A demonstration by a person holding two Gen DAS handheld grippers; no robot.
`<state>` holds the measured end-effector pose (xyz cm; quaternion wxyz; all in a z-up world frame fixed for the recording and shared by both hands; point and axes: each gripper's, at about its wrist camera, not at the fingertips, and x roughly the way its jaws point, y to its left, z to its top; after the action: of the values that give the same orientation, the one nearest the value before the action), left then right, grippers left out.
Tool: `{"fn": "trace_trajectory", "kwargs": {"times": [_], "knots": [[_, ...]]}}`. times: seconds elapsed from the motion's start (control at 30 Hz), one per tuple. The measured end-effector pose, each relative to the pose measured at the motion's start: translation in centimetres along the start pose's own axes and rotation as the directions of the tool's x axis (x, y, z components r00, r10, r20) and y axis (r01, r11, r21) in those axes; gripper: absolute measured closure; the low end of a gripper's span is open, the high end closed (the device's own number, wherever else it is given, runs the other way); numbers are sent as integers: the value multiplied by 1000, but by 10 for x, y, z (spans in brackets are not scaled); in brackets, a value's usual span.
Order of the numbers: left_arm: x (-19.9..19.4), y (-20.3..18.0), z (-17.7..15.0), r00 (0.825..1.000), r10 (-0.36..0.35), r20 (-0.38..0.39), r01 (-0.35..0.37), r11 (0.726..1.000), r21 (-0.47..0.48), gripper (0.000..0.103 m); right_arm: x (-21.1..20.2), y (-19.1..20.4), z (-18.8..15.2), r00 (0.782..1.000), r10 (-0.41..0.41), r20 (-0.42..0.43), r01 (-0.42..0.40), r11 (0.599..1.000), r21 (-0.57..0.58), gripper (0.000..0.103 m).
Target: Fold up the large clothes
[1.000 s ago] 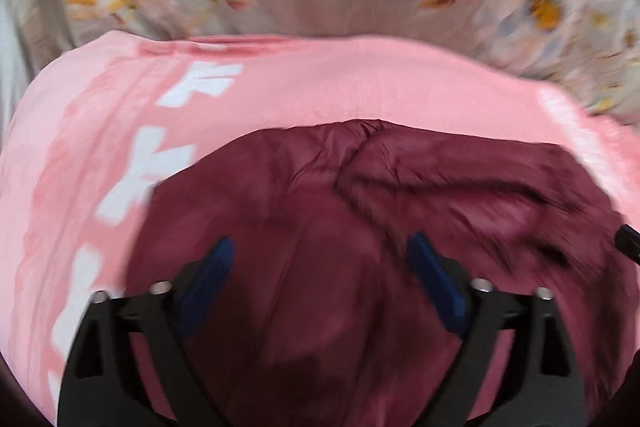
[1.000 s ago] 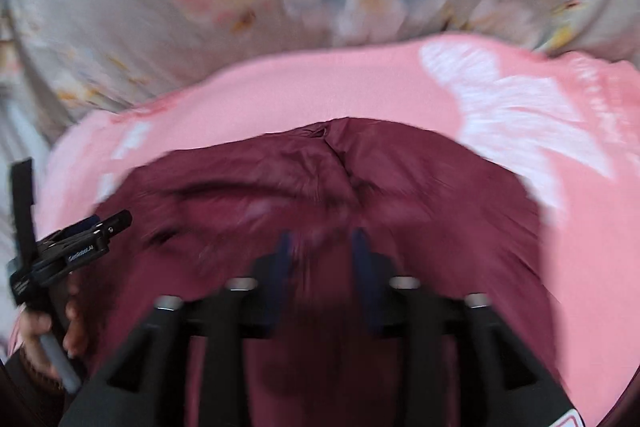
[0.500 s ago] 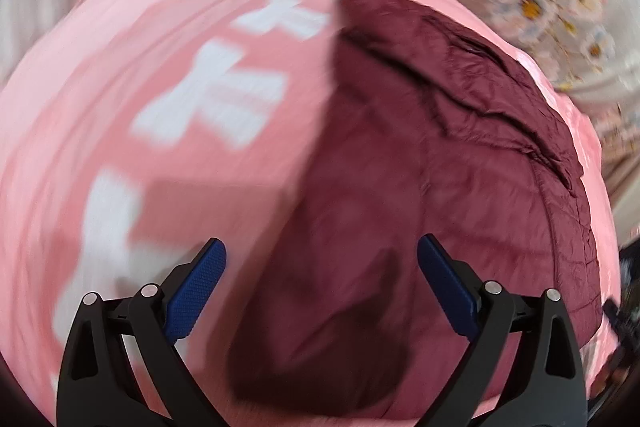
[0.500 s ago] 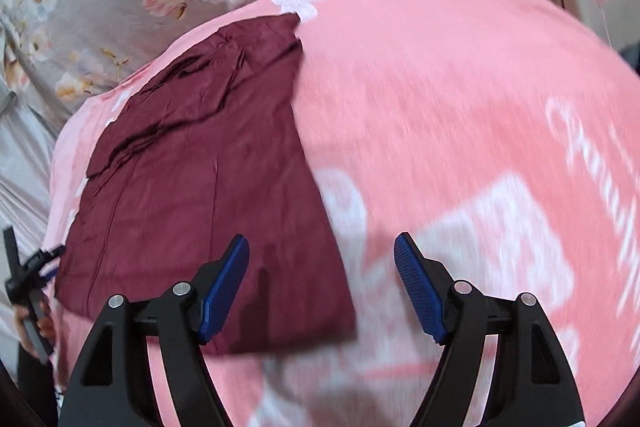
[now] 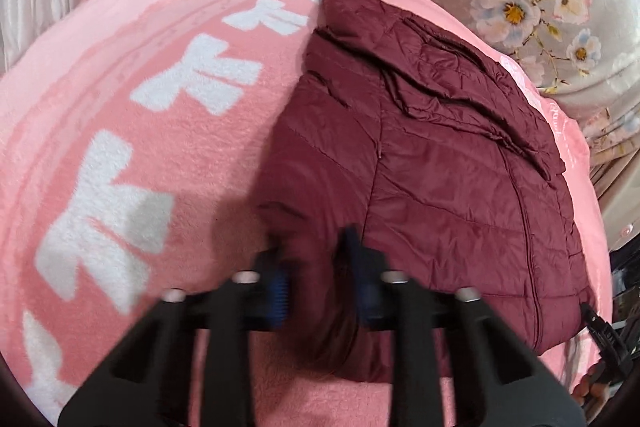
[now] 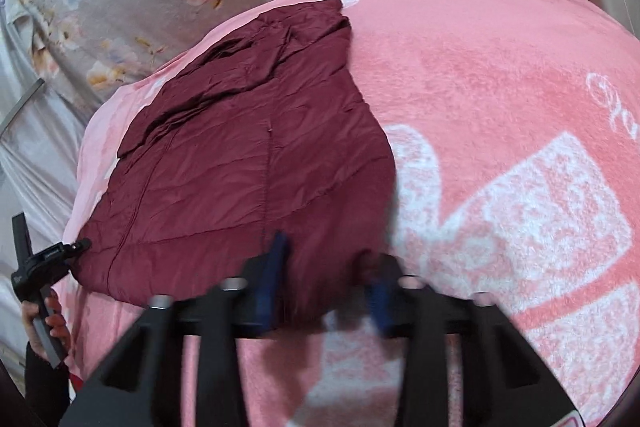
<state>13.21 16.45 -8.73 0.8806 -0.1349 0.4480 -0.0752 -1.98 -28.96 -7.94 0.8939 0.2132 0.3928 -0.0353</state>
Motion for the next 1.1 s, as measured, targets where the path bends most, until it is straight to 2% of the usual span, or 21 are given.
{"fn": "trace_trajectory", "kwargs": {"times": [0.07, 0.23, 0.37, 0.47, 0.57, 0.6, 0.63, 0.7, 0.73, 0.8, 0.87, 0.93, 1.03, 1.1], "knots": [[-14, 1, 0, 999, -31, 23, 31, 1000, 1, 95, -12, 3, 2, 999, 16, 38, -16, 1000, -6, 94], [-68, -4, -4, 989, -109, 99, 107, 994, 28, 98, -59, 8, 4, 988, 61, 143, -60, 998, -14, 98], [-120, -4, -11, 971, -168, 168, 164, 986, 36, 99, -118, 19, 0, 963, 119, 242, -105, 992, -72, 99], [-162, 1, -18, 952, -207, 225, 204, 978, 37, 99, -166, 29, -3, 933, 165, 320, -132, 984, -123, 99], [-207, 6, -25, 926, -232, 298, 231, 972, 41, 99, -214, 38, -6, 891, 202, 406, -145, 975, -167, 99], [-224, 7, -25, 913, -243, 328, 243, 969, 44, 99, -224, 41, -5, 879, 210, 428, -147, 973, -176, 99], [-240, 8, -24, 899, -251, 358, 251, 967, 49, 99, -239, 45, -3, 858, 226, 462, -155, 970, -187, 99], [-262, 6, -20, 877, -261, 403, 258, 964, 63, 99, -258, 50, 5, 821, 250, 514, -167, 965, -201, 99], [-271, 3, -15, 869, -264, 420, 255, 964, 76, 99, -261, 52, 10, 811, 254, 527, -170, 964, -203, 99], [-277, -7, 0, 863, -255, 437, 239, 967, 93, 99, -261, 55, 25, 793, 269, 546, -188, 962, -200, 99], [-270, -19, 21, 870, -235, 433, 211, 972, 105, 98, -243, 58, 49, 796, 241, 556, -167, 969, -181, 99], [-247, -33, 49, 891, -188, 413, 160, 982, 100, 98, -212, 58, 77, 811, 191, 553, -138, 981, -137, 99], [-202, -50, 84, 923, -113, 369, 81, 992, 100, 98, -154, 51, 112, 854, 121, 506, -113, 992, -48, 99], [-150, -62, 113, 946, -24, 323, -6, 996, 91, 98, -110, 43, 131, 883, 79, 463, -93, 996, 7, 99]]}}
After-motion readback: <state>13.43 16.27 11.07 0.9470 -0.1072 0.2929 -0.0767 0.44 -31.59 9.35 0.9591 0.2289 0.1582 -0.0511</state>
